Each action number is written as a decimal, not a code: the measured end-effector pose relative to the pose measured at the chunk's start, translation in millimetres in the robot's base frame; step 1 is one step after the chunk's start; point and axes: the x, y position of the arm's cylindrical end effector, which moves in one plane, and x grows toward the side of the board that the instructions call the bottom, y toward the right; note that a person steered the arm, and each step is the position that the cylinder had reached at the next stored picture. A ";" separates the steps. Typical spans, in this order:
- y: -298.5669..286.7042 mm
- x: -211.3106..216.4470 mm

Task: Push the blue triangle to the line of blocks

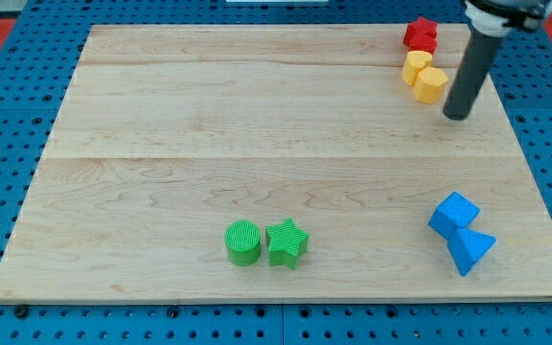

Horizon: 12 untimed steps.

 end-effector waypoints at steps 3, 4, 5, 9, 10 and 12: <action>112.8 115.5; 96.2 171.0; 47.3 201.0; -73.9 110.3; -94.3 111.1; -152.5 80.4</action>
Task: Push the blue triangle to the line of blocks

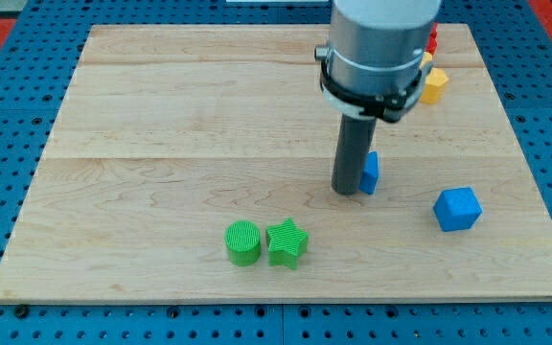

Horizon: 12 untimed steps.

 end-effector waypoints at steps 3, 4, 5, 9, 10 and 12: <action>29.6 4.9; 48.0 -0.4; 85.5 -40.1; 13.5 -32.8; 49.4 -57.7; 99.7 -65.6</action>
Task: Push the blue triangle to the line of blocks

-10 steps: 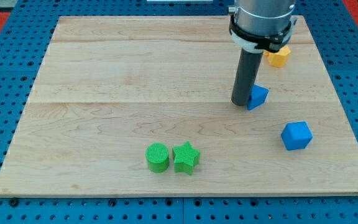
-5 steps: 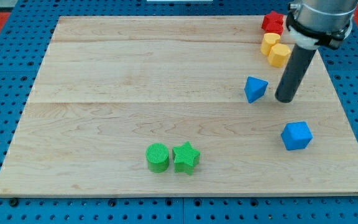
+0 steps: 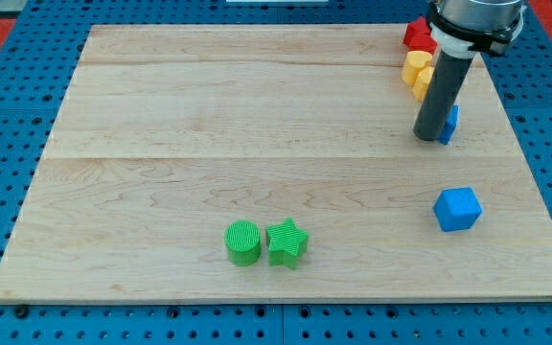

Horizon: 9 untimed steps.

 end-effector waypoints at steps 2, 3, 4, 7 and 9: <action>-7.9 44.1; 1.5 65.7; 10.5 28.8; 17.9 -0.9; 76.1 9.2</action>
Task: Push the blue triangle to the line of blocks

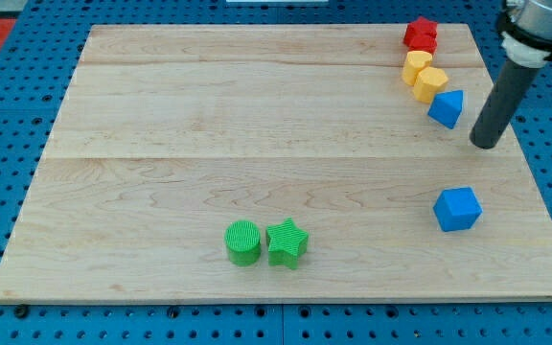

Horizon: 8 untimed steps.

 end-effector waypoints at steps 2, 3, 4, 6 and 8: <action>-6.0 -37.9; -6.8 -37.9; -6.8 -16.0; -23.4 -19.5; -23.4 -28.6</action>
